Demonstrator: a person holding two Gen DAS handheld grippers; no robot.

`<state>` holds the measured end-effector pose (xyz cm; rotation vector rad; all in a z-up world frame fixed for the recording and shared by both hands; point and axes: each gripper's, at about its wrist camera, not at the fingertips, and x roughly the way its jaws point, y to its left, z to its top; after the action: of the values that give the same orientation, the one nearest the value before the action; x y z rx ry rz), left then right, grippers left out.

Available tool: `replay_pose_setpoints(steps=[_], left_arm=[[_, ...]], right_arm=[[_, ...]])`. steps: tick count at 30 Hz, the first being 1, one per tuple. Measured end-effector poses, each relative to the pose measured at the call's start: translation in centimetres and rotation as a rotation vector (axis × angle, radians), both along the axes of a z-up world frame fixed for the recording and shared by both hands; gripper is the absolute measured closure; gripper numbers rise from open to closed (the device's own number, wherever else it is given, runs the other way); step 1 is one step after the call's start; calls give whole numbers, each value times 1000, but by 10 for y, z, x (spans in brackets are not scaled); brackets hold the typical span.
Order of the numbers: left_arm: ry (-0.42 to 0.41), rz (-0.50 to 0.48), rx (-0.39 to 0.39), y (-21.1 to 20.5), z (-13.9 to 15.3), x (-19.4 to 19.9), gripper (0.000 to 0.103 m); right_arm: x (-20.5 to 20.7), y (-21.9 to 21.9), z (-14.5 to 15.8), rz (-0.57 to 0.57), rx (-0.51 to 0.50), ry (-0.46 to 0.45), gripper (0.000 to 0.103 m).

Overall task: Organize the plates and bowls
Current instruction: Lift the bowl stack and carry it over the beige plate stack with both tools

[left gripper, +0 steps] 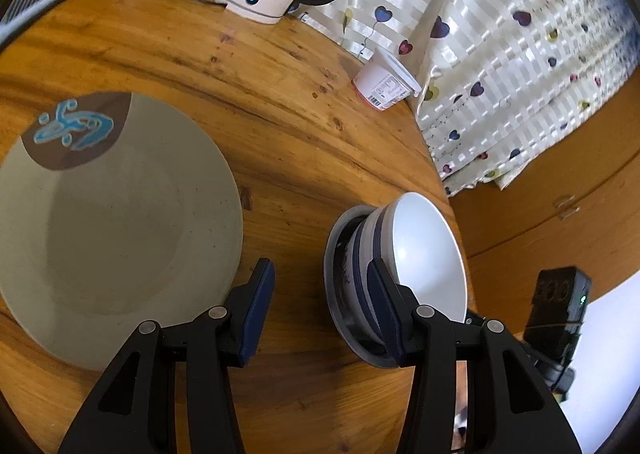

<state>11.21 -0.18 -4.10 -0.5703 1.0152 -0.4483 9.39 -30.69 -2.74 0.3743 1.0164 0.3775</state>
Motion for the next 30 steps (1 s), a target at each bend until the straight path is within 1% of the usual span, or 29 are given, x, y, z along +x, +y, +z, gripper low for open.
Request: replay_pose_setpoints(steps=[6, 8, 10, 13, 15, 18, 23, 28, 30], left_arm=[[12, 14, -68, 4, -2, 4, 59], [23, 17, -105, 6, -3, 5, 65], [32, 18, -125, 6, -4, 6, 67], [67, 20, -166, 7, -12, 8, 73], [80, 30, -200, 8, -15, 8, 73], [85, 37, -213, 7, -16, 7, 75], [93, 39, -261, 7, -17, 9, 88], [93, 39, -284, 8, -18, 9, 92], [86, 37, -289, 7, -17, 8, 95]], right_arm=[[2, -4, -2, -10, 40, 14, 93], [2, -6, -2, -20, 53, 15, 95], [2, -8, -4, -22, 74, 23, 95], [2, -10, -6, -19, 111, 34, 96], [3, -12, -8, -24, 144, 43, 97], [4, -15, -10, -31, 184, 55, 99], [7, -18, -11, -39, 208, 64, 99], [8, -20, -13, -35, 234, 77, 99], [8, -19, -12, -32, 229, 77, 98]])
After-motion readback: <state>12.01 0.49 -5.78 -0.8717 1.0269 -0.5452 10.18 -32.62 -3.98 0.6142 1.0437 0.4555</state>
